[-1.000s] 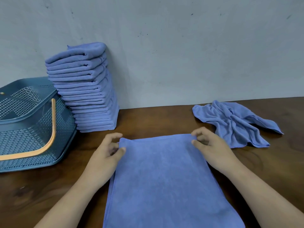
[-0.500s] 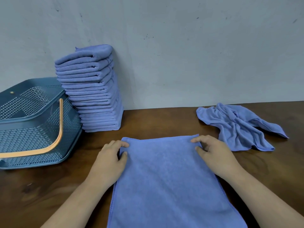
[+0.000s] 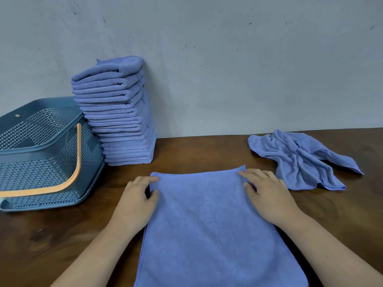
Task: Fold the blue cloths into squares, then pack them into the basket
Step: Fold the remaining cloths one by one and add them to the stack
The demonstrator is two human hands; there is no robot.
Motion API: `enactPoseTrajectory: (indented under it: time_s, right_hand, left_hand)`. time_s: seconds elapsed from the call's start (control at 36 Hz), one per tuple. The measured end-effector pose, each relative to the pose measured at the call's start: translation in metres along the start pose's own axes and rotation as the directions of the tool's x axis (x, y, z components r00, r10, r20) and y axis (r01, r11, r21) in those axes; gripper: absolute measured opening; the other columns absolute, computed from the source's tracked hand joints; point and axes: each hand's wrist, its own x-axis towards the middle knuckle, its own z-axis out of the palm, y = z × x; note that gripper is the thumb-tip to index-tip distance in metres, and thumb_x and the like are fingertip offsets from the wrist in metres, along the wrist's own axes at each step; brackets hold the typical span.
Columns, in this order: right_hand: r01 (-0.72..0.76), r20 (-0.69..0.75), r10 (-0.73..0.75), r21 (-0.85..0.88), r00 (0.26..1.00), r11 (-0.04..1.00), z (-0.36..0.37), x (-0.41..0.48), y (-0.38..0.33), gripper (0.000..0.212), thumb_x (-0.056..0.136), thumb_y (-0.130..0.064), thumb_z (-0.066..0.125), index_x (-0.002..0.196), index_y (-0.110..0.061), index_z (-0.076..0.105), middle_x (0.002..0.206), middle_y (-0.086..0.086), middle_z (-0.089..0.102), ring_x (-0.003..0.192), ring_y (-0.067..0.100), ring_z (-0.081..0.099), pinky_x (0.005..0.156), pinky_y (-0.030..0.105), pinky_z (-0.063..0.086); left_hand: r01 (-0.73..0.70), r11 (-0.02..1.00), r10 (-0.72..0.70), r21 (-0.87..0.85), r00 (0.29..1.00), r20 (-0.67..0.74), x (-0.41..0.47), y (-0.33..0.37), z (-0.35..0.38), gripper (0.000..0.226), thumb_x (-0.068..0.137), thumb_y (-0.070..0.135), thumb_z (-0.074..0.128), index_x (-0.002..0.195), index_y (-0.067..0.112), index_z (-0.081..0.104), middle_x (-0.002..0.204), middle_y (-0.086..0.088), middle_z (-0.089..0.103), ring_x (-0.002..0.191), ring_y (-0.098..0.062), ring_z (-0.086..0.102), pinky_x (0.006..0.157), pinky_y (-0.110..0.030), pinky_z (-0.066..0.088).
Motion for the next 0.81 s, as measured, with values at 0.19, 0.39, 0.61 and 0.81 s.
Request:
enactPoseTrajectory:
  time_s: [0.19,0.39,0.61,0.81]
  right_hand:
    - [-0.003,-0.032,0.002,-0.025,0.999,1.0,0.003,0.001,0.001,0.046,0.108,-0.039,0.041,0.153,-0.038,0.051,0.158,-0.022,0.043,0.141,0.011,0.036,0.111,0.041,0.038]
    - [0.055,-0.2,-0.042,0.058,0.979,0.997,-0.002,-0.002,0.003,0.043,0.102,-0.037,0.054,0.145,-0.04,0.058,0.148,-0.015,0.052,0.137,0.015,0.041,0.109,0.046,0.046]
    - [0.514,0.154,-0.524,0.103,0.838,0.852,-0.007,-0.017,-0.027,0.045,0.105,-0.06,0.041,0.149,-0.054,0.049,0.162,-0.032,0.033,0.153,-0.005,0.022,0.125,0.029,0.022]
    - [0.333,0.319,-0.303,-0.042,0.898,0.942,-0.008,-0.018,-0.023,0.07,0.096,-0.085,0.026,0.159,-0.064,0.005,0.171,-0.027,-0.016,0.155,-0.003,-0.024,0.128,0.028,-0.01]
  left_hand:
    - [0.012,0.996,-0.018,0.084,0.997,0.071,-0.002,0.001,-0.001,0.046,0.104,0.025,0.054,0.149,0.036,0.054,0.147,0.019,0.051,0.135,-0.011,0.04,0.119,-0.038,0.035]
    - [0.074,0.984,-0.063,-0.161,0.996,0.069,0.003,-0.006,-0.01,0.035,0.101,0.021,0.062,0.124,0.048,0.062,0.129,0.027,0.064,0.124,-0.002,0.056,0.096,-0.022,0.042]
    - [0.039,0.999,-0.039,0.005,0.984,0.176,-0.008,0.007,-0.02,0.032,0.09,0.056,0.074,0.115,0.045,0.057,0.124,0.029,0.053,0.126,0.002,0.039,0.104,-0.027,0.036]
    - [-0.066,0.97,-0.014,0.233,0.946,0.323,-0.001,-0.003,-0.027,0.076,0.083,0.085,0.051,0.149,0.05,0.041,0.155,0.031,0.034,0.155,-0.005,0.018,0.128,-0.041,0.019]
